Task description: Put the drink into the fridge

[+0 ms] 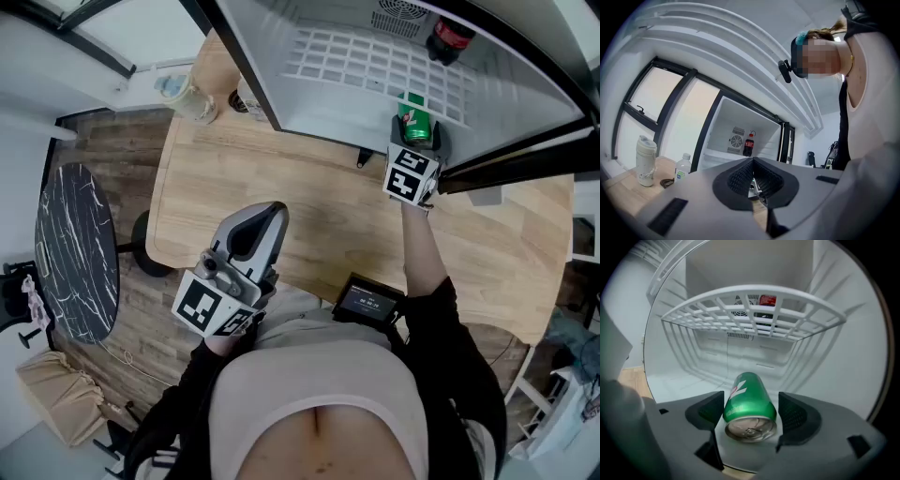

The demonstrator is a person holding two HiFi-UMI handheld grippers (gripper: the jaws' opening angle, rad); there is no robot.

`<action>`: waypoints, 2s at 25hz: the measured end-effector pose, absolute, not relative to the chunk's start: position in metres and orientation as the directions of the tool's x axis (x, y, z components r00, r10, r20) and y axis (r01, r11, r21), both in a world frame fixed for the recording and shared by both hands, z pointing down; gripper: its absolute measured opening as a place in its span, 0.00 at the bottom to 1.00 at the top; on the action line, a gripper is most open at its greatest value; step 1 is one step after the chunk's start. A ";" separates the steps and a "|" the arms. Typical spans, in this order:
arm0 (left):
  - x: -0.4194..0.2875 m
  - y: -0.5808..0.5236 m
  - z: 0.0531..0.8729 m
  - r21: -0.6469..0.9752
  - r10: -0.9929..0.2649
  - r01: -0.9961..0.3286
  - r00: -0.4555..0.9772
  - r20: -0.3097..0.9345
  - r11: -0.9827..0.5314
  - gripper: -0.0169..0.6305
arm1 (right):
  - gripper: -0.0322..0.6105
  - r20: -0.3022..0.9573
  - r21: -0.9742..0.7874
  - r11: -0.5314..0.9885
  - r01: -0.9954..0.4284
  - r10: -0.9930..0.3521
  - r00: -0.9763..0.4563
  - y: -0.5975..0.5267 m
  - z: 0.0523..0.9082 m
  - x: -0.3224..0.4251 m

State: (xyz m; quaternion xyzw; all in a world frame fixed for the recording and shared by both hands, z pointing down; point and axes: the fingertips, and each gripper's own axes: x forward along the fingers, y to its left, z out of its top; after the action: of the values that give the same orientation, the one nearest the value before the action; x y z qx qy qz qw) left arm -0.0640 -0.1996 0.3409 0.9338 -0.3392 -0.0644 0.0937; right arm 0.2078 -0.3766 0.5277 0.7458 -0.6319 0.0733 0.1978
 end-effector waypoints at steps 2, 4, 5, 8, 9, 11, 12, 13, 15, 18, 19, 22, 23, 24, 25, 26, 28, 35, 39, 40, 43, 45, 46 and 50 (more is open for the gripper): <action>-0.063 -0.201 0.342 0.222 -0.632 -0.607 0.773 -0.055 -0.763 0.03 | 0.61 0.332 0.187 -0.154 -0.970 -0.920 0.210 -0.365 0.523 0.210; -0.062 -0.205 0.340 0.218 -0.618 -0.593 0.784 -0.065 -0.775 0.03 | 0.61 0.313 0.169 -0.182 -0.969 -0.922 0.228 -0.359 0.514 0.214; -0.061 -0.207 0.338 0.216 -0.611 -0.586 0.789 -0.070 -0.781 0.03 | 0.61 0.307 0.156 -0.193 -0.969 -0.923 0.233 -0.355 0.510 0.216; -0.061 -0.209 0.336 0.213 -0.586 -0.561 0.806 -0.079 -0.800 0.03 | 0.61 0.306 0.129 -0.194 -0.973 -0.925 0.225 -0.340 0.499 0.214; -0.061 -0.209 0.335 0.212 -0.578 -0.553 0.812 -0.081 -0.806 0.03 | 0.61 0.305 0.129 -0.183 -0.975 -0.928 0.214 -0.335 0.495 0.211; -0.063 -0.210 0.334 0.209 -0.563 -0.538 0.822 -0.086 -0.817 0.03 | 0.61 0.290 0.133 -0.158 -0.978 -0.938 0.191 -0.324 0.484 0.206; -0.064 -0.210 0.334 0.206 -0.556 -0.530 0.827 -0.089 -0.822 0.03 | 0.60 0.279 0.128 -0.149 -0.981 -0.943 0.180 -0.317 0.477 0.203; -0.066 -0.211 0.334 0.204 -0.549 -0.524 0.831 -0.092 -0.827 0.03 | 0.60 0.266 0.116 -0.144 -0.983 -0.949 0.170 -0.310 0.470 0.201; -0.069 -0.212 0.335 0.198 -0.536 -0.512 0.839 -0.096 -0.836 0.03 | 0.50 0.229 0.090 -0.152 -0.984 -0.959 0.169 -0.293 0.455 0.197; -0.071 -0.212 0.334 0.191 -0.524 -0.500 0.845 -0.105 -0.845 0.03 | 0.17 0.154 0.074 -0.173 -0.982 -0.971 0.183 -0.267 0.426 0.192; -0.072 -0.211 0.333 0.188 -0.520 -0.496 0.847 -0.109 -0.848 0.03 | 0.15 0.132 0.076 -0.169 -0.983 -0.975 0.178 -0.260 0.417 0.188; -0.071 -0.206 0.328 0.176 -0.509 -0.486 0.853 -0.119 -0.856 0.03 | 0.12 0.080 0.086 -0.129 -0.988 -0.988 0.135 -0.239 0.395 0.174; -0.071 -0.204 0.326 0.172 -0.507 -0.485 0.853 -0.123 -0.858 0.03 | 0.11 0.064 0.077 -0.113 -0.991 -0.991 0.118 -0.233 0.388 0.170; -0.071 -0.202 0.325 0.169 -0.506 -0.484 0.853 -0.126 -0.859 0.03 | 0.11 0.049 0.066 -0.099 -0.993 -0.994 0.102 -0.228 0.381 0.168; -0.070 -0.200 0.324 0.167 -0.505 -0.483 0.853 -0.129 -0.859 0.03 | 0.11 0.037 0.058 -0.087 -0.995 -0.995 0.089 -0.224 0.375 0.166; -0.069 -0.197 0.323 0.167 -0.504 -0.482 0.853 -0.133 -0.860 0.03 | 0.11 0.026 0.056 -0.079 -0.995 -0.996 0.080 -0.220 0.369 0.165; -0.066 -0.188 0.320 0.169 -0.502 -0.479 0.854 -0.140 -0.861 0.03 | 0.10 0.010 0.056 -0.074 -0.996 -0.997 0.074 -0.210 0.358 0.164; -0.052 -0.130 0.315 0.168 -0.509 -0.485 0.847 -0.156 -0.858 0.03 | 0.11 -0.054 0.051 -0.001 -0.999 -0.999 -0.002 -0.141 0.326 0.153; -0.036 -0.082 0.316 0.166 -0.504 -0.480 0.849 -0.161 -0.862 0.03 | 0.11 -0.084 0.061 0.038 -0.997 -0.995 -0.044 -0.090 0.316 0.147; -0.033 -0.068 0.316 0.165 -0.499 -0.475 0.851 -0.163 -0.864 0.03 | 0.10 -0.093 0.060 0.044 -0.997 -0.994 -0.049 -0.076 0.315 0.146; -0.025 -0.027 0.314 0.166 -0.493 -0.468 0.853 -0.174 -0.868 0.03 | 0.10 -0.108 0.057 0.070 -0.996 -0.991 -0.075 -0.038 0.310 0.143; -0.019 -0.002 0.312 0.165 -0.492 -0.468 0.852 -0.177 -0.868 0.03 | 0.10 -0.104 0.055 0.085 -0.995 -0.990 -0.090 -0.015 0.309 0.143; -0.016 0.010 0.310 0.163 -0.492 -0.467 0.853 -0.177 -0.869 0.03 | 0.10 -0.102 0.053 0.089 -0.995 -0.990 -0.094 -0.003 0.309 0.144; -0.010 0.046 0.305 0.157 -0.493 -0.470 0.854 -0.168 -0.868 0.03 | 0.10 -0.093 0.073 0.091 -0.993 -0.991 -0.098 0.035 0.309 0.145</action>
State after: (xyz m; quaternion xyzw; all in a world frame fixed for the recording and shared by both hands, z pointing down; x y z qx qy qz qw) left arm -0.0103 0.0463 0.3053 0.9612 -0.2505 -0.1018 0.0553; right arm 0.1447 0.0349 0.3091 0.6717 -0.7385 -0.0584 -0.0098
